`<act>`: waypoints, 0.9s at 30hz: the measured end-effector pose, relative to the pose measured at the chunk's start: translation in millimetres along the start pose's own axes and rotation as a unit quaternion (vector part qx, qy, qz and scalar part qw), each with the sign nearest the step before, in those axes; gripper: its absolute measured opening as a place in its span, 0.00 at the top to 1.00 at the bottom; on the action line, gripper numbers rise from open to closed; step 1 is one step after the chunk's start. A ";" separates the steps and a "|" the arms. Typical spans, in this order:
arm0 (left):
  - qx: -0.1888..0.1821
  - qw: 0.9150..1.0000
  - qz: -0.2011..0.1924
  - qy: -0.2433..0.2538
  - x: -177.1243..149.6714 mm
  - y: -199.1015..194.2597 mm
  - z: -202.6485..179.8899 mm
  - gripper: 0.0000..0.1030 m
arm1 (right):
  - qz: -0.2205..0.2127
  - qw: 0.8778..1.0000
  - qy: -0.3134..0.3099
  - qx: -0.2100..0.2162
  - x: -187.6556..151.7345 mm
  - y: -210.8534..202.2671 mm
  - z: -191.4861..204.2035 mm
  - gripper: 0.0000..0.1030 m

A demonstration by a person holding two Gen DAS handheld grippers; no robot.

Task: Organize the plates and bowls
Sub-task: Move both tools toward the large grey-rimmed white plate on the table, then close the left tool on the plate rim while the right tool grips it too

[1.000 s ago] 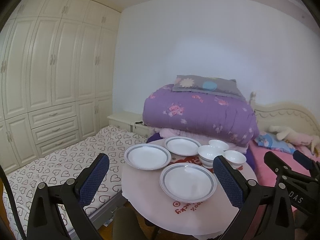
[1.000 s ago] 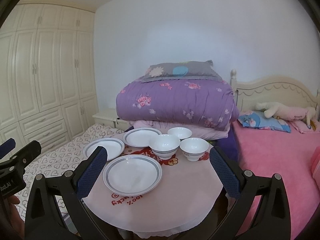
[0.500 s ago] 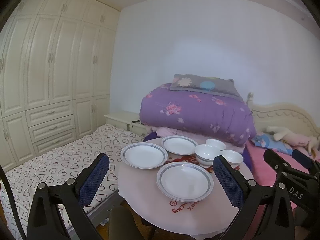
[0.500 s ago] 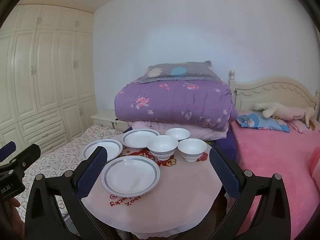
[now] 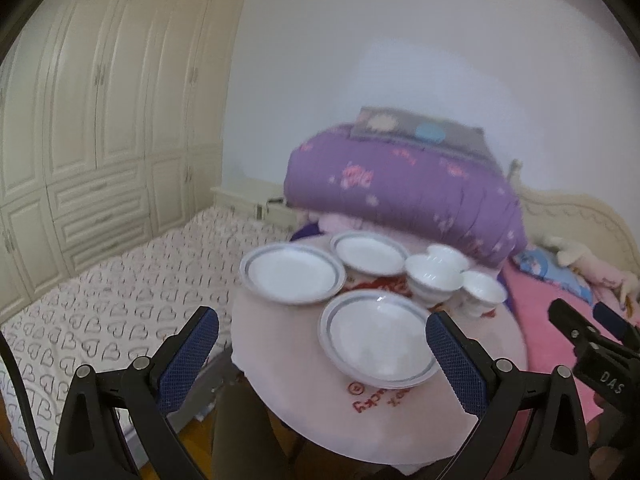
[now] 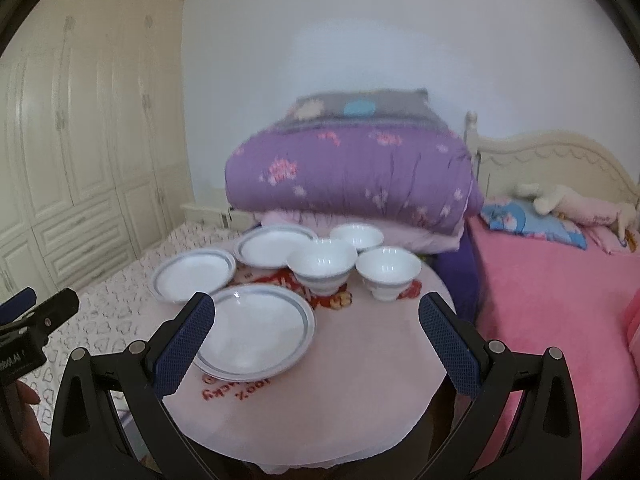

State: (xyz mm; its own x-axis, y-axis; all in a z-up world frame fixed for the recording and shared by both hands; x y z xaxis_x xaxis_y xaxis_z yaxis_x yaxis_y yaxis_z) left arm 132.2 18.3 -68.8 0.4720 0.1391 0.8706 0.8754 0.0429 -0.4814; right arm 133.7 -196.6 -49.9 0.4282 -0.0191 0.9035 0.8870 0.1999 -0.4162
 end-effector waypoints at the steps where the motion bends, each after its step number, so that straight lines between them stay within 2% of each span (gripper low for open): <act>1: 0.002 1.000 0.009 -0.001 -0.5 9.4 0.9 0.01 | 0.008 1.000 -0.001 -0.001 -3.7 7.6 -2.4 0.00; 7: 0.015 0.999 0.040 0.002 11.2 53.8 0.1 0.01 | 0.036 0.999 -0.014 -0.002 -15.3 43.0 -7.8 0.00; 18: 0.018 0.996 0.087 0.023 20.1 140.8 -11.4 0.01 | 0.093 0.995 -0.022 0.036 -18.7 106.5 -5.9 0.00; 27: 0.016 0.987 0.159 0.024 17.4 212.6 -13.6 0.01 | 0.178 0.980 -0.009 0.084 -45.7 163.5 -1.6 0.00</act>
State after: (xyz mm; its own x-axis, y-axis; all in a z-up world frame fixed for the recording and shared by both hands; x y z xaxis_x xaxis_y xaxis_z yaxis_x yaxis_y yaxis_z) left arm 328.0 16.3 -154.6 0.7278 0.1041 0.6779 0.6784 0.0354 -0.7338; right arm 259.4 -164.6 -159.4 0.7013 0.0985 0.7061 0.6399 0.3497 -0.6843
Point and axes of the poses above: each gripper's, at about its wrist camera, not at the fingertips, and y roughly the way its jaws point, z to its left, x to its top, the point moved 9 cm from there along y, roughly the way its jaws point, and after that the axes turned 5 degrees about x, right-handed, at the moved point
